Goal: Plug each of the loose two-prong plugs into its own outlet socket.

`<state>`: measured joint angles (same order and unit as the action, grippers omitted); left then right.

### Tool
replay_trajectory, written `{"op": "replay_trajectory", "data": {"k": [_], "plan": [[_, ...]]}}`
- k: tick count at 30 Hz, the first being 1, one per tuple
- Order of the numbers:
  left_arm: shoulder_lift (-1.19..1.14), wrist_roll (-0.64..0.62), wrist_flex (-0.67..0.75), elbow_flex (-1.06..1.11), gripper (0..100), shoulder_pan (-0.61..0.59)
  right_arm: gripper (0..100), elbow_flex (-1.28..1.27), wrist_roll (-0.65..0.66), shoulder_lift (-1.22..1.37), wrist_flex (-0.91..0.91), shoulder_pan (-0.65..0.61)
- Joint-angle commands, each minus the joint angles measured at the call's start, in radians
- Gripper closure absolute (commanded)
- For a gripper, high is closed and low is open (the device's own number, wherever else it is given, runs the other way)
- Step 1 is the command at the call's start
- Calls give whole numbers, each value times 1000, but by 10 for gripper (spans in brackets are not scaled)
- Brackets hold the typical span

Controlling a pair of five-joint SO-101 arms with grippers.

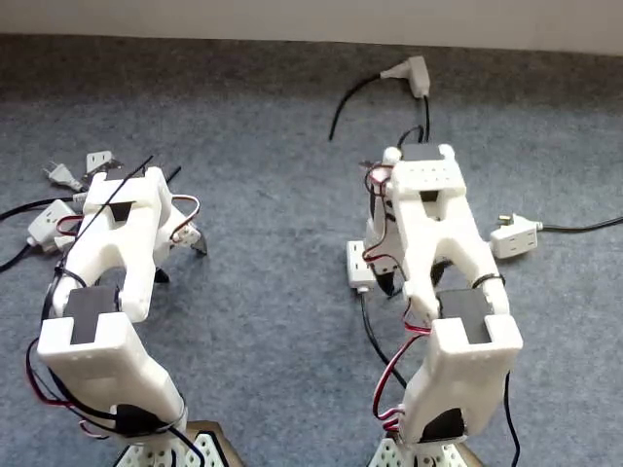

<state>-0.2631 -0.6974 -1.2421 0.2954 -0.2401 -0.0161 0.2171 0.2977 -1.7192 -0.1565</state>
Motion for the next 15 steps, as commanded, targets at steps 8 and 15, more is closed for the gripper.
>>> {"op": "replay_trajectory", "data": {"k": [8, 15], "plan": [[47, -5, 25, -8, 708, 16, 753, 208, -72, -30, 96, -262], [47, -5, 25, -8, 708, 18, 753, 188, -100, 168, 262, -254]]}}
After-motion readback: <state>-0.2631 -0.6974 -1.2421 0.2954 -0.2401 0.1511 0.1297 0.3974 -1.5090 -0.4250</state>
